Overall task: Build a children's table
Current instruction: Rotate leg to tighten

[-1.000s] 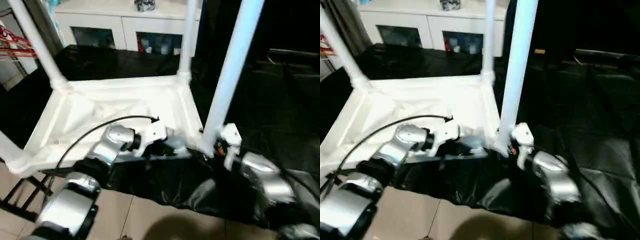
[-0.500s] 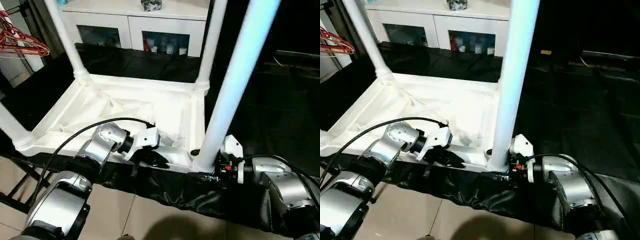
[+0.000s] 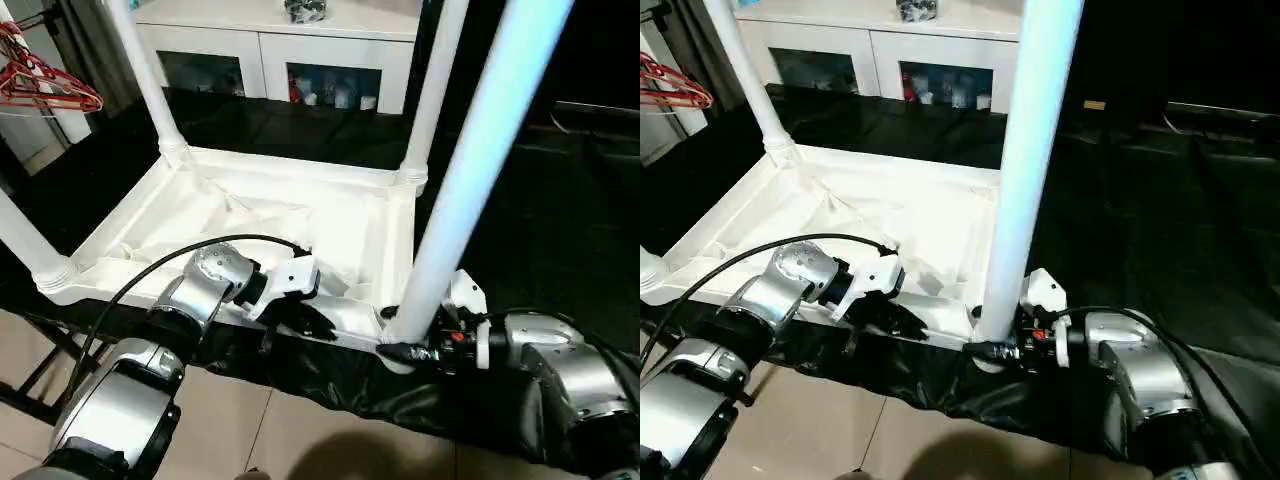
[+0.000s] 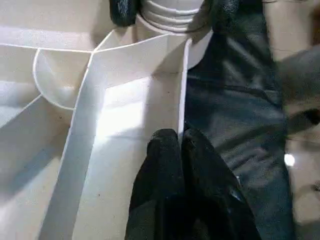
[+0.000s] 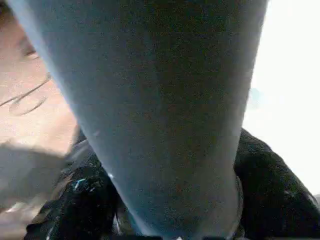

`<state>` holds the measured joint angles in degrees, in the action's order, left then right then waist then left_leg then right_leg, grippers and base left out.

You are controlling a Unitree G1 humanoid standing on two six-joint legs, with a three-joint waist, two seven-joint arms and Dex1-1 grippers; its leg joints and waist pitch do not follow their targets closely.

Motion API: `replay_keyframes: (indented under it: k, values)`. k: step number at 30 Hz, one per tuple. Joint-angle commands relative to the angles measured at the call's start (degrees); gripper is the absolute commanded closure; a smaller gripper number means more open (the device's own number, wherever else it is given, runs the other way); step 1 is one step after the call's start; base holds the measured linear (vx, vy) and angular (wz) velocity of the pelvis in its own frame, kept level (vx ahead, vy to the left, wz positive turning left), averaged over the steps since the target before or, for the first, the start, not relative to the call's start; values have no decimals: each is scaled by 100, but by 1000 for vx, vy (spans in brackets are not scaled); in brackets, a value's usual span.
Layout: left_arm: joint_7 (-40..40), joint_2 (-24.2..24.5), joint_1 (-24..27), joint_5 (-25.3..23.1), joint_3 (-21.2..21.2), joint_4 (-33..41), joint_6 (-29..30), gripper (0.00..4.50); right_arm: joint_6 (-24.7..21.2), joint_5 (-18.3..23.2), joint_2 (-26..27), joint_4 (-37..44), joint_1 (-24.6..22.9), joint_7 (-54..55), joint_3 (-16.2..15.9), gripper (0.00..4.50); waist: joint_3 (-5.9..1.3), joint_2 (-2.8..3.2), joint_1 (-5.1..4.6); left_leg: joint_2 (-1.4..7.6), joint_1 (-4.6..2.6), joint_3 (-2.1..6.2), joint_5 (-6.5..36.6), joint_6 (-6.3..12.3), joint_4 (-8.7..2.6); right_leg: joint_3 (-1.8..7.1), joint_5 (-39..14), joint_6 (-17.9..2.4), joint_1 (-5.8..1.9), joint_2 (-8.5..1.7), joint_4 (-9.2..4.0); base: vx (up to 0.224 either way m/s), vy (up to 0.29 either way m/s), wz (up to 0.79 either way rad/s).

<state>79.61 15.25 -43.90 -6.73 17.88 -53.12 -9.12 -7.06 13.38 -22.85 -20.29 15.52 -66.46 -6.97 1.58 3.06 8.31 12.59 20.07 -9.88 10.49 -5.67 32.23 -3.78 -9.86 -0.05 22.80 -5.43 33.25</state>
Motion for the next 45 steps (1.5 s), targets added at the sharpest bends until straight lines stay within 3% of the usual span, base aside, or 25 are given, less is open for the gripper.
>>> replay_keyframes:
  k: [1, 3, 5, 6, 8, 12, 14, 16, 17, 19, 20, 21, 24, 25, 29, 34, 38, 39, 40, 45]
  values:
    - [-770, -194, -241, -12, -160, -75, 162, 450, 115, -106, 259, -103, 2, 199, -262, 183, -261, -40, -18, 14, -10, -43, 1586, 168, -376, 151, -1662, -1150, -305, -254, -401, 0, 0, 0]
    - [-1244, -343, -328, -25, -243, -141, 278, 450, 175, -262, 543, -361, 132, 877, -143, 183, -259, -8, -37, 25, -19, -35, 1609, 127, -388, 160, -1880, -1060, -267, -254, -426, 0, 0, 0]
    - [-1510, -447, -367, -55, -263, -177, 355, 450, 133, -413, 750, -579, 241, 1437, -86, 183, -247, -27, -87, 3, 25, -2, 1628, 50, -416, 135, -2057, -965, -300, -245, -422, 0, 0, 0]
    - [-1819, -575, -389, -86, -283, -208, 432, 450, 131, -609, 931, -872, 373, 2036, -51, 183, -245, -27, -108, -7, 11, -6, 1626, 41, -417, 135, -2188, -899, -279, -245, -452, 0, 0, 0]
    - [-1819, -575, -389, -86, -283, -208, 432, 450, 131, -609, 931, -872, 373, 2036, -51, 183, -243, -16, -177, -20, -1, -2, 1678, 28, -416, 134, -2263, -905, -264, -241, -474, 0, 0, 0]
    - [-2715, -1023, -415, -136, -366, -236, 684, 450, 91, -808, 1524, -1724, 864, 3610, 259, 184, -255, 1, -246, -23, 13, -1, 1609, 43, -412, 134, -2083, -961, -255, -234, -457, 0, 0, 0]
    - [-3009, -1174, -414, -143, -399, -235, 743, 450, 77, -840, 1729, -1999, 1065, 4140, 382, 184, -257, -17, -268, -27, 14, -1, 1581, 72, -407, 138, -1999, -989, -258, -229, -457, 0, 0, 0]
    - [-3211, -1266, -414, -141, -430, -238, 759, 450, 95, -900, 1843, -2188, 1198, 4432, 432, 184, -270, 3, -293, -28, 26, 2, 1512, 70, -405, 137, -1840, -1027, -261, -229, -438, 0, 0, 0]
    - [-3358, -1347, -401, -150, -441, -222, 761, 450, 157, -1002, 1936, -2361, 1331, 4711, 430, 184, -277, -36, -300, -35, 25, -3, 1499, 112, -396, 142, -1715, -1037, -270, -223, -442, 0, 0, 0]
    - [-3469, -1429, -345, -166, -438, -135, 743, 450, 327, -1167, 1999, -2542, 1472, 4935, 359, 184, -292, -17, -307, -38, 46, -4, 1329, 170, -381, 146, -1424, -1108, -281, -232, -403, 0, 0, 0]
    - [-3457, -1446, -314, -157, -438, -85, 760, 450, 375, -1165, 2011, -2563, 1500, 4942, 364, 149, -297, -76, -312, -40, 52, -15, 1278, 208, -371, 148, -1344, -1113, -287, -226, -401, 0, 0, 0]
    - [-3426, -1453, -281, -146, -437, -34, 774, 450, 408, -1132, 2019, -2557, 1512, 4907, 385, 128, -304, -43, -292, -37, 54, -13, 1169, 270, -362, 151, -1187, -1156, -295, -235, -379, 0, 0, 0]
    - [-3293, -1412, -231, -131, -414, 31, 745, 450, 441, -1077, 1992, -2533, 1525, 4760, 418, 104, -311, -34, -294, -32, 62, -19, 1018, 367, -343, 152, -832, -1246, -302, -225, -340, 0, 0, 0]
    - [-3227, -1387, -214, -126, -402, 50, 722, 450, 440, -1057, 1970, -2508, 1521, 4684, 422, 104, -315, -67, -294, -32, 63, -22, 976, 416, -336, 153, -744, -1289, -317, -229, -322, 0, 0, 0]
    - [-2638, -1136, -97, -33, -320, 197, 522, 450, 476, -969, 1716, -2283, 1439, 3942, 372, 70, -316, -68, -300, -25, 85, -26, 929, 529, -327, 147, -623, -1333, -335, -231, -308, 0, 0, 0]
    - [-1737, -713, 55, 125, -245, 392, 357, 450, 635, -719, 1120, -1668, 1034, 2297, -13, 70, -317, -77, -264, 2, 82, -57, 801, 718, -285, 139, -250, -1492, -330, -217, -268, 0, 0, 0]
    - [-1156, -400, 140, 187, -213, 479, 227, 450, 537, -389, 715, -1068, 720, 1203, -144, 70, -302, -73, -217, 31, 60, -62, 1004, 653, -299, 141, -624, -1455, -322, -222, -293, 0, 0, 0]
    - [-1000, -302, 139, 201, -222, 479, 213, 450, 449, -283, 565, -855, 627, 808, -182, 70, -295, -168, -199, 35, 54, -69, 1021, 660, -306, 144, -692, -1449, -321, -217, -294, 0, 0, 0]
    - [-983, -292, 138, 204, -224, 478, 212, 450, 435, -272, 547, -831, 616, 763, -188, 70, -288, -119, -163, 50, 42, -67, 1075, 647, -311, 151, -817, -1426, -304, -225, -299, 0, 0, 0]
    - [-610, -79, 96, 292, -251, 500, 230, 450, 174, -36, 97, -284, 369, -213, -396, 70, -286, -163, -110, 60, 34, -73, 1053, 558, -309, 163, -705, -1460, -294, -227, -275, 0, 0, 0]
